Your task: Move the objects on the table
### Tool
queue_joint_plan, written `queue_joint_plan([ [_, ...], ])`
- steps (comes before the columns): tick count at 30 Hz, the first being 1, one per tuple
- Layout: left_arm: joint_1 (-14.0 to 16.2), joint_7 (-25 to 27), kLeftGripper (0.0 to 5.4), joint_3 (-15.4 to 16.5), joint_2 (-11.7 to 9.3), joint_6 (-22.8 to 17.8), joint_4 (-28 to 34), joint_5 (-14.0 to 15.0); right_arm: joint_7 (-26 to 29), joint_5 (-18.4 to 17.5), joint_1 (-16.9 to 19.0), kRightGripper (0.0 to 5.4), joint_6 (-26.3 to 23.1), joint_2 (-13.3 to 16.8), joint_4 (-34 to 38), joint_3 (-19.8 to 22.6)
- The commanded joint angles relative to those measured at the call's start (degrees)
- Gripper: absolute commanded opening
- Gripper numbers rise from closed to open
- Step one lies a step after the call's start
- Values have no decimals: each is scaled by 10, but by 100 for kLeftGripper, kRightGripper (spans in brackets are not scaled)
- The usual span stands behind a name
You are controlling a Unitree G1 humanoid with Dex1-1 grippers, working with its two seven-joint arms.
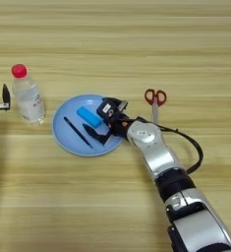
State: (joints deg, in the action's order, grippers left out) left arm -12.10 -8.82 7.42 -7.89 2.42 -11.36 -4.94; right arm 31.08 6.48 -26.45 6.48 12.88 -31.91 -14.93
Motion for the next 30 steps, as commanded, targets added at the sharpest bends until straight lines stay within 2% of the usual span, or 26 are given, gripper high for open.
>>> queue_joint_plan([
  [1, 1, -3, 540, -4, -1, -8, 3, -8, 1, 6, -12, 539, 8, -2, -19, -2],
  [10, 2, -3, 540, -4, -1, -7, 2, -8, 2, 13, -22, 539, 22, -5, -64, -5],
  [15, 1, -3, 540, -4, -1, -5, -1, -8, 9, 8, -28, 539, 13, -9, -86, -4],
  [20, 1, -3, 540, -4, -1, -6, -1, -8, 31, -7, -27, 539, -12, -14, -88, 2],
  [23, 1, -4, 540, -4, 0, -6, -1, -8, 45, -17, -24, 539, -55, -17, -86, 5],
  [30, 1, -4, 540, -5, 0, -6, 0, -9, 43, -13, -16, 539, -90, -11, -66, -4],
])
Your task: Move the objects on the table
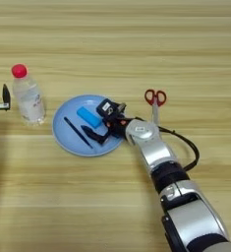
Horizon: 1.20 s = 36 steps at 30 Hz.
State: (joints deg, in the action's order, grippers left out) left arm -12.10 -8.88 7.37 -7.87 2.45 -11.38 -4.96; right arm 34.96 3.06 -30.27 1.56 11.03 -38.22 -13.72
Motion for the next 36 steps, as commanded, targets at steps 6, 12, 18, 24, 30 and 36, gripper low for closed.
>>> queue_joint_plan([
  [6, 0, -4, 540, -4, -1, -4, -1, -8, -1, 30, 32, 539, -62, 11, 10, -27],
  [12, 0, -4, 540, -5, -1, -2, -1, -7, 12, 37, 35, 482, -108, 21, 4, -42],
  [18, 0, -5, 540, -4, 0, -1, -1, -6, 36, 17, 38, 421, -145, 18, 12, -37],
  [24, 1, -5, 540, -5, 1, -2, 0, -6, 54, 0, 45, 358, -178, 18, 33, -37],
  [30, 1, -6, 540, -5, 0, -2, 0, -5, 51, -2, 47, 299, -184, 19, 41, -36],
  [36, 0, -7, 540, -6, 1, -2, -1, -6, 50, -3, 47, 250, -182, 18, 40, -34],
])
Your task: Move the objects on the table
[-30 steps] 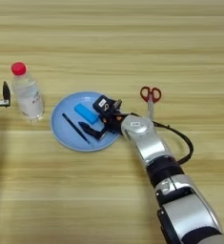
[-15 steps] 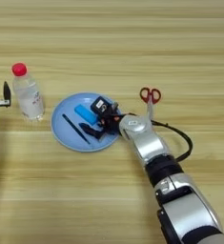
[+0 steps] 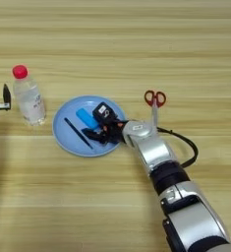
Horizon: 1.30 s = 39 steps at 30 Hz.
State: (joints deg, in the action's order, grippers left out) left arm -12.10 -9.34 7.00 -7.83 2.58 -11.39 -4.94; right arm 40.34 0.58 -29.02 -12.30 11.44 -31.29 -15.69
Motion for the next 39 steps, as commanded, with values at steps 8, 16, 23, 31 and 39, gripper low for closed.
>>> queue_joint_plan([
  [8, 0, -2, 540, -2, 0, 0, 0, -5, -1, 16, 34, 183, -47, 12, -27, -12],
  [16, 0, -2, 540, -2, 0, 0, 0, -5, -5, 15, 33, 140, -44, 11, -31, -8],
  [23, 1, -2, 540, -2, 0, 0, 1, -5, -31, 16, 31, 140, -32, 16, -5, 9],
  [31, 1, -2, 540, -2, 0, -1, 1, -5, -67, -11, 56, 140, -60, 46, 167, 71],
  [39, 0, -2, 540, -2, -1, -1, -1, -5, -81, -47, 82, 140, -102, 78, 245, 137],
])
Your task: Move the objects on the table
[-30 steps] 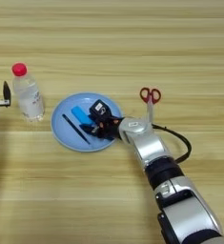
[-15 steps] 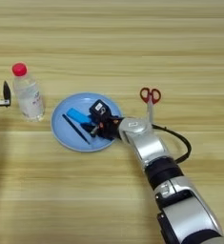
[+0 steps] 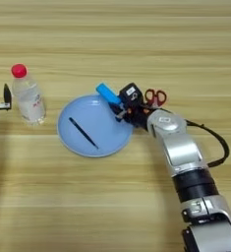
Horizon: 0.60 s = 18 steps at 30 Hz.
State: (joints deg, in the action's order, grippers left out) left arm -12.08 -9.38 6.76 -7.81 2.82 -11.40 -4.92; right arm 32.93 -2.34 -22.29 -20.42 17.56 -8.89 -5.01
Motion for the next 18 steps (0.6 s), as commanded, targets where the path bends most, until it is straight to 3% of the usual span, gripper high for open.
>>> queue_joint_plan([
  [1, -1, -2, 540, 1, -2, -3, -1, -5, -6, -24, 18, 140, -26, 17, 24, 36],
  [8, -1, -2, 540, 0, -1, -3, -1, -5, -21, -44, 27, 140, -29, 34, 6, 79],
  [18, -3, -3, 540, 0, -2, -2, -6, -5, -73, -24, 5, 140, 48, 86, -109, 135],
])
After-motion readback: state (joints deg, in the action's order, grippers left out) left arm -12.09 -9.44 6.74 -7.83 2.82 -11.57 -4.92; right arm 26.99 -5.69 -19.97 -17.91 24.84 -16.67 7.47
